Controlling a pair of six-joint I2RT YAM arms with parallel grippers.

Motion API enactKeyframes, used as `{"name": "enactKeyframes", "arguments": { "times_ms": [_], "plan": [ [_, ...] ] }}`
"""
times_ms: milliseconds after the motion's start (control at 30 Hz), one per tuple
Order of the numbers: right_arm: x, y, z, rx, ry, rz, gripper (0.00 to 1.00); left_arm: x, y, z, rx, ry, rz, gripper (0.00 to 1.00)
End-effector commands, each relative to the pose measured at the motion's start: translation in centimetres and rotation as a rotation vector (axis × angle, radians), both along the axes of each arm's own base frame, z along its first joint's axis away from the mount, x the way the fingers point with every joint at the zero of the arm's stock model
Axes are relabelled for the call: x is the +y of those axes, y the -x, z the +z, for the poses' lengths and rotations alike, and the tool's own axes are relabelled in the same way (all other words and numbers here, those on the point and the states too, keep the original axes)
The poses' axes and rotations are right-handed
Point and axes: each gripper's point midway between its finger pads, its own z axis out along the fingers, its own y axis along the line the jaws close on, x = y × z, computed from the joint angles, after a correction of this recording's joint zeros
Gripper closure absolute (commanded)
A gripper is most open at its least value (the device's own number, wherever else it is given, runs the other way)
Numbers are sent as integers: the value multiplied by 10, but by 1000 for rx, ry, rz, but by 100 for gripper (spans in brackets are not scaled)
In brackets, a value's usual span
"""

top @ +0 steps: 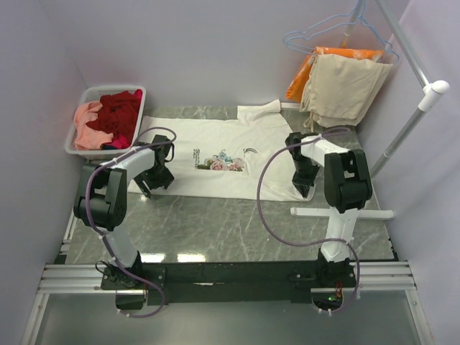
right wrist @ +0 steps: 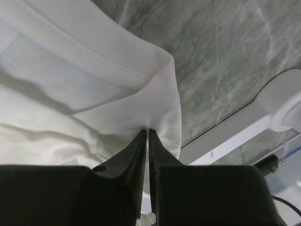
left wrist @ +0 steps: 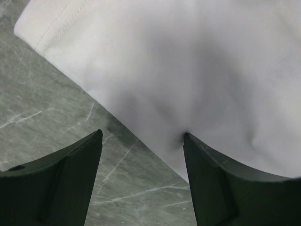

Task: Fold and stack the t-shirts
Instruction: Fold the tshirt

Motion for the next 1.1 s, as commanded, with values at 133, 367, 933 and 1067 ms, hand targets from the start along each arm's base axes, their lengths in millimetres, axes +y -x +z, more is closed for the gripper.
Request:
{"name": "enactKeyframes", "arguments": {
  "times_ms": [133, 367, 933, 1067],
  "plan": [
    [-32, -5, 7, 65, 192, -36, 88, 37, 43, -17, 161, -153, 35, 25],
    [-45, -4, 14, 65, 244, -79, 92, 42, 49, -14, 158, -160, 33, 25],
    [43, -83, 91, -292, -4, 143, 79, 32, -6, 47, -128, -97, -32, 24],
    [82, -73, 65, -216, -99, 246, 79, 36, -3, 49, -127, -117, -3, 24]
  ]
}}
